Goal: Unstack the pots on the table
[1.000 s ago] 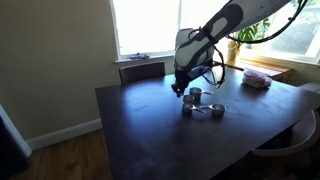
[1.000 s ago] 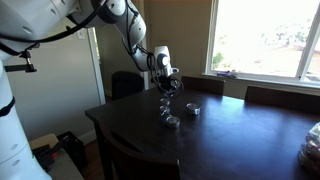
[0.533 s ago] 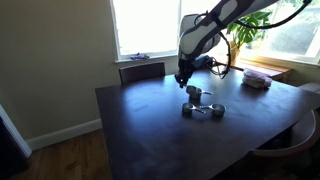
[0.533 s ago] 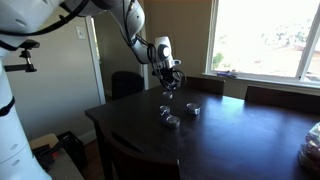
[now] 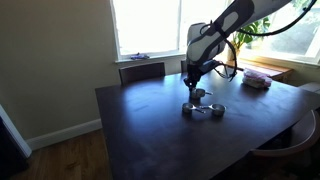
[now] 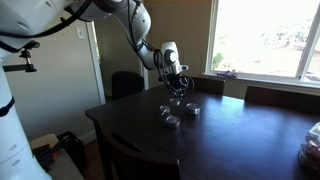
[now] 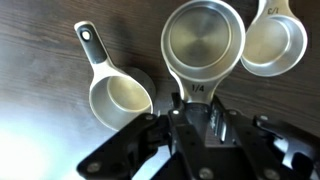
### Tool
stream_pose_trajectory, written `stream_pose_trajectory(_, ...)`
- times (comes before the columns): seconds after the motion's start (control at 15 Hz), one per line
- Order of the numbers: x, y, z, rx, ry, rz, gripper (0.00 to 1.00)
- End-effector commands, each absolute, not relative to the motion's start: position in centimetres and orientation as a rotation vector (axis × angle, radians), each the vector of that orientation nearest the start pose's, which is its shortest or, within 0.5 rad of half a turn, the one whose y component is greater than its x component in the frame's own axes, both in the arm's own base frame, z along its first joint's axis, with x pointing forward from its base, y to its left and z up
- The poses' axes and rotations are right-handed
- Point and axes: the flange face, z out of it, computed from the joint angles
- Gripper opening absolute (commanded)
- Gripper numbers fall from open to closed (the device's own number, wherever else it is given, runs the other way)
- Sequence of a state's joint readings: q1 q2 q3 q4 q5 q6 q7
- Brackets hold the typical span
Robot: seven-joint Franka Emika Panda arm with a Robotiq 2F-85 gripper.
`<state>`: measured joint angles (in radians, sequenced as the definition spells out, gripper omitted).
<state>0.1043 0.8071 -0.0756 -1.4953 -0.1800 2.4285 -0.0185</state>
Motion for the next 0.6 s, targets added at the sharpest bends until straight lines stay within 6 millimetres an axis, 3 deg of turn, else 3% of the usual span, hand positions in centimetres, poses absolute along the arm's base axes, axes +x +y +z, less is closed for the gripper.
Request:
stream_pose_trajectory(0.0, 73.0, 2.5, 17.9, -3.302, -0.33, -0.159, 0.11)
stream_pose_trajectory(0.33, 73.5, 3.3, 14.4, -3.299, -0.39, -0.153, 0.11)
stream_pose_trajectory(0.53, 73.9, 3.5, 13.6, -3.306, -0.395, -0.15, 0.11)
